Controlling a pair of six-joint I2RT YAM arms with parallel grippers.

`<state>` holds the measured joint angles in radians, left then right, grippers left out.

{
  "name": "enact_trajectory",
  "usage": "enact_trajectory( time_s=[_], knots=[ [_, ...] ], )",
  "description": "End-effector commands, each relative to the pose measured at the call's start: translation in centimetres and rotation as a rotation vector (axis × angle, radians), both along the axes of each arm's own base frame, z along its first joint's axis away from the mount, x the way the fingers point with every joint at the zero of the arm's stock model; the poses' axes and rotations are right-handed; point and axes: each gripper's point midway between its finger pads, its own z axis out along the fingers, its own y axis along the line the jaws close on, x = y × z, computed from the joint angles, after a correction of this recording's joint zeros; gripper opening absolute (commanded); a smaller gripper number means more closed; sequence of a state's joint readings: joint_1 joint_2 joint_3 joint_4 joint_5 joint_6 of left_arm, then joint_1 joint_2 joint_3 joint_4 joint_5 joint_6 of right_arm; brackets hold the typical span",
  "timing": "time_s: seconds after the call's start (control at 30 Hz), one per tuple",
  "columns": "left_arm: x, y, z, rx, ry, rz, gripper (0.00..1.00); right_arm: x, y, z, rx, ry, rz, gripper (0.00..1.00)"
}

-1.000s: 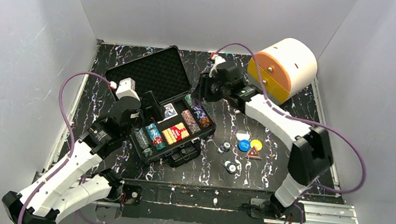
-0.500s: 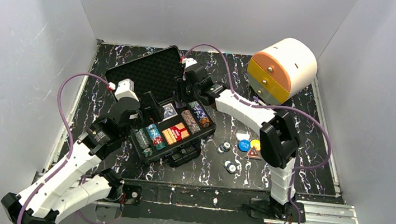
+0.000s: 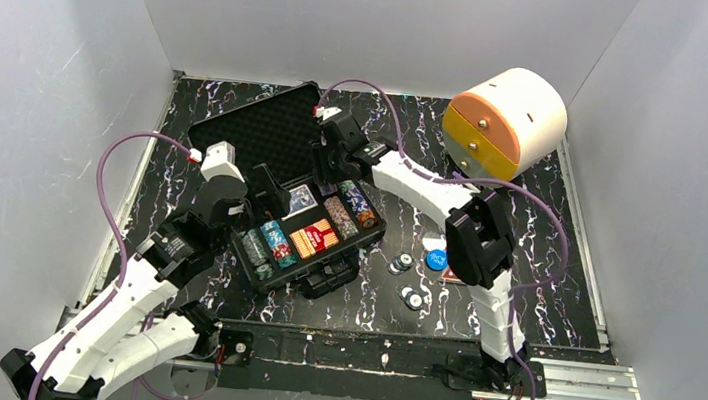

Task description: Pack up texas hold em set

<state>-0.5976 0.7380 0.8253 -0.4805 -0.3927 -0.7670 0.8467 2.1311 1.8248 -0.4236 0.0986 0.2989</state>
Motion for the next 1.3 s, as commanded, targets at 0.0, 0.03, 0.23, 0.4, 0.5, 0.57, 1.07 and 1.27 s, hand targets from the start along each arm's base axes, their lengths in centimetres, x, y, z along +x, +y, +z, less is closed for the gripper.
enact_trajectory(
  time_s=[0.0,0.03,0.23,0.4,0.5,0.57,1.07,1.27],
  knots=[
    [-0.2,0.9,-0.8,0.028,0.017,0.034,0.97,0.6,1.0,2.2,-0.002,-0.016,0.03,0.4],
    [-0.2,0.9,-0.9,0.028,0.018,0.034,0.97,0.4,0.7,1.8,-0.022,-0.002,0.028,0.4],
    [-0.2,0.8,-0.9,0.027,0.019,0.035,0.97,-0.3,0.5,0.1,-0.072,0.061,0.047,0.41],
    [-0.2,0.9,-1.0,0.028,0.023,0.036,0.97,-0.6,0.3,0.1,-0.098,0.091,0.053,0.41],
    [-0.2,0.9,-1.0,0.026,0.023,0.037,0.97,-0.9,0.1,-0.1,-0.116,0.112,0.06,0.42],
    [-0.2,0.9,-1.0,0.028,0.022,0.037,0.97,-1.6,0.2,-0.5,-0.121,0.15,0.08,0.42],
    [-0.3,1.1,-0.8,0.032,0.014,0.034,0.97,-4.0,-1.0,-3.9,-0.206,0.305,0.094,0.42],
    [-0.4,1.0,-1.1,0.033,0.02,0.034,0.97,-3.8,-1.0,-3.9,-0.194,0.284,0.078,0.47]
  ],
)
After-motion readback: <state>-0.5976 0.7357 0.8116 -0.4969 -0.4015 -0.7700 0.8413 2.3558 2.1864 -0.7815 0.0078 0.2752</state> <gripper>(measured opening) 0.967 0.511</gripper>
